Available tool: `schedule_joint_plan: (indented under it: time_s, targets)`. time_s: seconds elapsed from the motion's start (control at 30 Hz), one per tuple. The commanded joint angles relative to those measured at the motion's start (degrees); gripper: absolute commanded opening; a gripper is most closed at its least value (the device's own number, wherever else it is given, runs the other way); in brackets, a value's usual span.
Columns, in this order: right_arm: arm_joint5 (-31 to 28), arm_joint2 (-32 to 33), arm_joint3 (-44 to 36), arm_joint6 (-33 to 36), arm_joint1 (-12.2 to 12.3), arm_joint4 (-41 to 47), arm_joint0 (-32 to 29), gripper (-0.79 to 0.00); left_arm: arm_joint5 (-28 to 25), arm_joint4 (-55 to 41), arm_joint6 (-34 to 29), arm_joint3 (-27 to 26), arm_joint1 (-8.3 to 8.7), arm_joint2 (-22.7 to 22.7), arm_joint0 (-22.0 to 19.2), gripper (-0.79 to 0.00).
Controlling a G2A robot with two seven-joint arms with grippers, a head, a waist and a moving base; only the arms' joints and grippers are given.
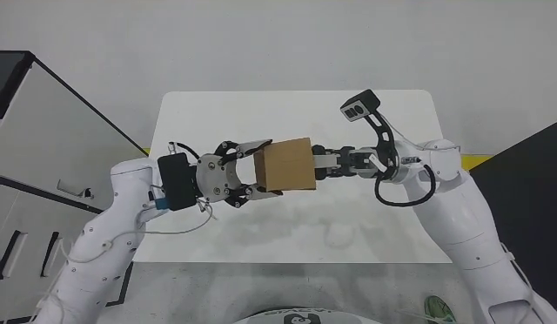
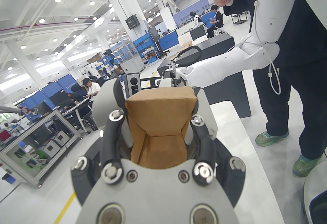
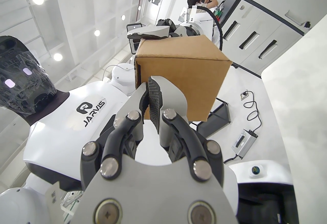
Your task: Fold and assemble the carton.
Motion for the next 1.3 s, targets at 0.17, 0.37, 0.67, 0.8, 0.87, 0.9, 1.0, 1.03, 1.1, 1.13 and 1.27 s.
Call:
schedule_joint_plan:
  time_s: [0.17, 0.37, 0.67, 0.8, 0.87, 0.9, 1.0, 1.03, 1.1, 1.13, 1.27]
  targets:
    - [-1.4, 3.1, -0.2, 0.1, 0.5, 0.5, -1.4, -0.785, 0.2, -2.7, 0.1, 1.3, 0.07, -1.2, 0.5, -0.785]
    - [-3.0, 5.6, -0.1, 0.8, 0.7, 3.2, -2.8, 0.000, -1.5, -6.6, -0.8, 2.5, 0.05, -1.2, 0.5, -0.785]
    - [-8.3, 6.9, -0.5, -2.7, 0.5, 3.3, -3.3, 0.000, 2.1, -10.4, -1.2, 2.7, -0.24, -1.1, 1.8, -0.785]
    - [-19.6, 8.7, -0.3, -3.2, 0.3, 3.2, -4.3, 0.000, 6.9, -17.5, -1.1, 2.0, -0.75, -0.8, 3.7, -0.785]
    - [-22.2, 9.3, -0.3, -3.6, 0.3, 1.1, -4.1, 0.000, 8.6, -20.2, -1.4, 1.8, -0.98, -0.5, 4.2, -0.785]
    - [-23.4, 9.5, -1.0, -4.8, 0.3, 0.7, -4.0, 0.000, 8.9, -20.9, -1.6, 1.5, -1.07, -0.3, 4.2, -0.785]
    - [-26.3, 9.4, -2.6, -7.7, 0.3, -2.0, -3.9, 0.000, 10.1, -23.3, -1.6, 1.3, -1.39, 0.4, 4.3, -0.785]
    - [-27.4, 9.2, -2.9, -8.8, 0.3, -3.1, -3.9, 0.000, 10.5, -24.0, -1.5, 1.2, -1.52, 0.6, 4.3, -0.785]
    - [-29.2, 8.5, -3.1, -10.6, 0.4, -5.2, -3.8, 0.000, 11.3, -24.4, -1.1, 0.7, -1.73, 0.9, 3.8, -0.785]
    - [-29.2, 8.5, -3.1, -10.6, 0.4, -5.2, -3.8, 0.000, 11.3, -24.4, -1.1, 0.7, -1.73, 0.9, 3.8, -0.785]
    - [-29.2, 8.5, -3.1, -10.6, 0.4, -5.2, -3.8, 0.000, 11.3, -24.4, -1.1, 0.7, -1.73, 0.9, 3.8, -0.785]
